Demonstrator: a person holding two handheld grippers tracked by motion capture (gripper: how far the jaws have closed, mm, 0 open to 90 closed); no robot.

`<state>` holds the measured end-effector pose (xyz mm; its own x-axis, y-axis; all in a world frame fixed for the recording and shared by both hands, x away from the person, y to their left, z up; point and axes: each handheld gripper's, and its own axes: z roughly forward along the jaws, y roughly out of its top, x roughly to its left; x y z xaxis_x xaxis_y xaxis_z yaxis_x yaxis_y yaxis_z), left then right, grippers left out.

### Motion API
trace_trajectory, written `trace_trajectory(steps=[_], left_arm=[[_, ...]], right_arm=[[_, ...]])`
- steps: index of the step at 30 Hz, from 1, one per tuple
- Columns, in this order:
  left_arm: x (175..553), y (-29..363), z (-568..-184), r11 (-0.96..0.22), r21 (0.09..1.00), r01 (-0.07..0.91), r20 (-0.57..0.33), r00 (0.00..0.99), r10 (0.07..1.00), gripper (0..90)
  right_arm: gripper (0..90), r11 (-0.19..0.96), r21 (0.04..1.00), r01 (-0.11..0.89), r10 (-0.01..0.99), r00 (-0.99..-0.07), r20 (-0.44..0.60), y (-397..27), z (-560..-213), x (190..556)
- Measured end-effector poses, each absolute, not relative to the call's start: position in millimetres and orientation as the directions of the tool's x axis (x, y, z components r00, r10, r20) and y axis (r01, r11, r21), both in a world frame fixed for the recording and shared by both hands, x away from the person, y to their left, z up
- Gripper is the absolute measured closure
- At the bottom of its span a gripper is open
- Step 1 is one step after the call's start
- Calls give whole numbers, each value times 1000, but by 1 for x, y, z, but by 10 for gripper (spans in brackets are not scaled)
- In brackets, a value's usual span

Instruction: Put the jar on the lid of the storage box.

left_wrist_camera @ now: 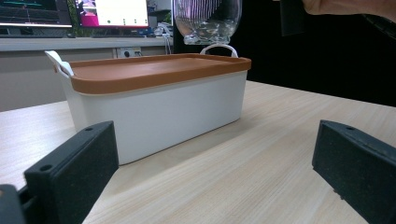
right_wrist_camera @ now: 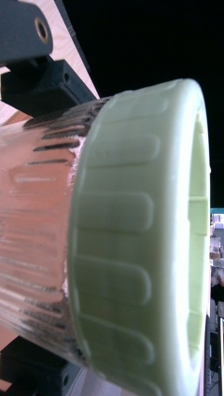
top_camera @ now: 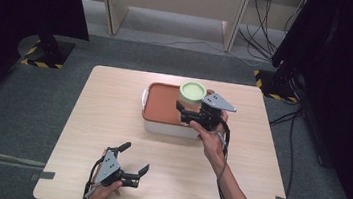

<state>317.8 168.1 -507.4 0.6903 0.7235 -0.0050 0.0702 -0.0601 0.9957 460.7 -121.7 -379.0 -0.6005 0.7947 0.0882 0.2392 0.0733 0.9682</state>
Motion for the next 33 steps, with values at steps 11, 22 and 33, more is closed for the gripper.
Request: trace_trajectory(steps=[11, 22, 33], left_arm=[[318, 168, -507, -59, 996, 70, -6, 690, 724, 0], [318, 168, -507, -61, 996, 69, -4, 691, 723, 0], [318, 168, -507, -61, 996, 71, -5, 692, 722, 0]], right_arm=[[116, 75, 967, 243, 809, -581, 84, -113, -380, 475], [116, 76, 967, 242, 827, -557, 74, -108, -383, 489], [116, 69, 966, 249, 846, -528, 75, -105, -387, 502]])
